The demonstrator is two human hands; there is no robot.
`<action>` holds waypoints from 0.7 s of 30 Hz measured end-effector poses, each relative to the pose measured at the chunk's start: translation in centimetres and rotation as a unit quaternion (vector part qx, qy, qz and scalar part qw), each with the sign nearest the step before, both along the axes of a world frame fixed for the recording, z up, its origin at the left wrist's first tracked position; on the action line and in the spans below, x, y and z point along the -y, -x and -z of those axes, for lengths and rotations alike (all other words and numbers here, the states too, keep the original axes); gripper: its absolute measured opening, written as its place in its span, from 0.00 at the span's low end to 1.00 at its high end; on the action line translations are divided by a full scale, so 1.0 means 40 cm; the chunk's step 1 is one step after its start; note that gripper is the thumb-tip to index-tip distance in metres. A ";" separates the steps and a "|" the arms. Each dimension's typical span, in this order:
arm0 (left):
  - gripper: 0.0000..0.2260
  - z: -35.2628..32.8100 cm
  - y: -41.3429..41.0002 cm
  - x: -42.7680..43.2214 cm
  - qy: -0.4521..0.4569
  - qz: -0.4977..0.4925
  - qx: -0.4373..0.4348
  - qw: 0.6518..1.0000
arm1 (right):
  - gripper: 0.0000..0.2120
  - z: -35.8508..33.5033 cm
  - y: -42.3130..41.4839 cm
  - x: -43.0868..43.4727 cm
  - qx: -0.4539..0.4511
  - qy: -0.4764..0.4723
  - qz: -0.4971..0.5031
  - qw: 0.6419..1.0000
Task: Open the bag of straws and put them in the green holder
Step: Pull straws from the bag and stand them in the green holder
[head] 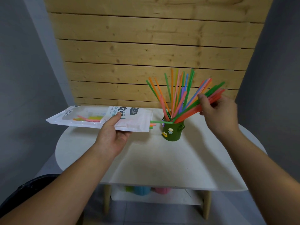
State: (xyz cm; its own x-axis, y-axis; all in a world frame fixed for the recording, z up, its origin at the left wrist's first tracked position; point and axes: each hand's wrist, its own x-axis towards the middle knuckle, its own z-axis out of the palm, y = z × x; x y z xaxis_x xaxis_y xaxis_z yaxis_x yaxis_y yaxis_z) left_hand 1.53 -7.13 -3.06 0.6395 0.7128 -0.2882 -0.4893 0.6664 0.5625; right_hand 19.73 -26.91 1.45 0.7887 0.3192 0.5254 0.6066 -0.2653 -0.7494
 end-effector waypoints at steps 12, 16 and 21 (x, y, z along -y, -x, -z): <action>0.11 0.000 0.012 -0.012 -0.015 0.010 -0.008 1.000 | 0.16 -0.004 -0.067 -0.062 -0.043 0.079 -0.017 0.996; 0.12 0.001 0.012 -0.013 -0.019 0.010 -0.007 1.000 | 0.07 0.021 -0.056 -0.056 -0.123 0.022 -0.046 0.991; 0.13 -0.002 0.006 -0.006 -0.022 0.013 -0.003 1.000 | 0.09 0.049 -0.044 -0.037 -0.177 -0.033 -0.085 0.980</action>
